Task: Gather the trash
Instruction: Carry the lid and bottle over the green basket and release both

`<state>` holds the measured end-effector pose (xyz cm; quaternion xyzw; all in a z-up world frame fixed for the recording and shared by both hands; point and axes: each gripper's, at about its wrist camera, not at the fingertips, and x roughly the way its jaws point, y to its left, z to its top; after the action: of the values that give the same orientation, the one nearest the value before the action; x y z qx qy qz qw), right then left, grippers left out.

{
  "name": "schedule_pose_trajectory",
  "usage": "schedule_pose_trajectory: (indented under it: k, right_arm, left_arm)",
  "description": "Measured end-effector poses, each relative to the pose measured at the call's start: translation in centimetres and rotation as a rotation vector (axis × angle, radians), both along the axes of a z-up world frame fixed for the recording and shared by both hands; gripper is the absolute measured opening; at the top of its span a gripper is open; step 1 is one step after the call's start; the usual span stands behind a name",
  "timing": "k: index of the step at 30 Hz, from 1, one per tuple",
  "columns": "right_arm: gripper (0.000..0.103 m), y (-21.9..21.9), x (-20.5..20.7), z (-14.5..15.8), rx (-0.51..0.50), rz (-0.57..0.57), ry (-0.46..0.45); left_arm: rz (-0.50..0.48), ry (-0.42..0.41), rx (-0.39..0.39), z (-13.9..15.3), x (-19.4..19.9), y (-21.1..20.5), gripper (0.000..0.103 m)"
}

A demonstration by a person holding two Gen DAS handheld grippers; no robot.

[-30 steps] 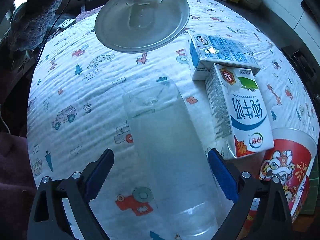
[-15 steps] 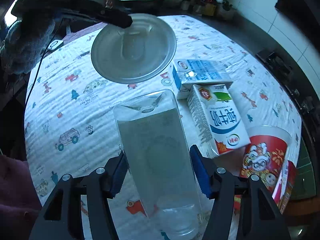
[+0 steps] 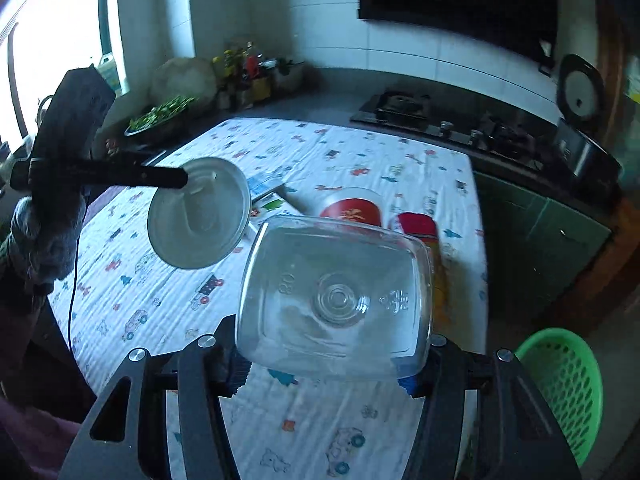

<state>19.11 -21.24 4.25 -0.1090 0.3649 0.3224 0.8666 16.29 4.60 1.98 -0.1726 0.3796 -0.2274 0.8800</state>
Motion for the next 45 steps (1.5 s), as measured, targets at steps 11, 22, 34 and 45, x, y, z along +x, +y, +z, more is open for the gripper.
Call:
schedule_pose_trajectory:
  k: [11,22,34,45]
  right_arm:
    - [0.054,-16.4,-0.4,1.3,-0.005,-0.405,-0.034]
    - [0.054,-26.3,2.3,-5.1,-0.035,-0.677,0.029]
    - [0.054,-29.0,5.8,-12.7,-0.135,-0.741,0.163]
    - [0.059,-29.5,3.8,-11.4,-0.092,-0.752,0.142]
  left_arm:
    - [-0.241,0.025,-0.001,0.2,4.2,-15.3,0.004]
    - [-0.339,0.036,0.063,-0.9,8.6,-27.3,0.004]
    - [-0.363,0.085,0.152,-4.1,12.7,-35.1,0.004]
    - [-0.361,0.097,0.249,-7.1,13.5,-38.4,0.004]
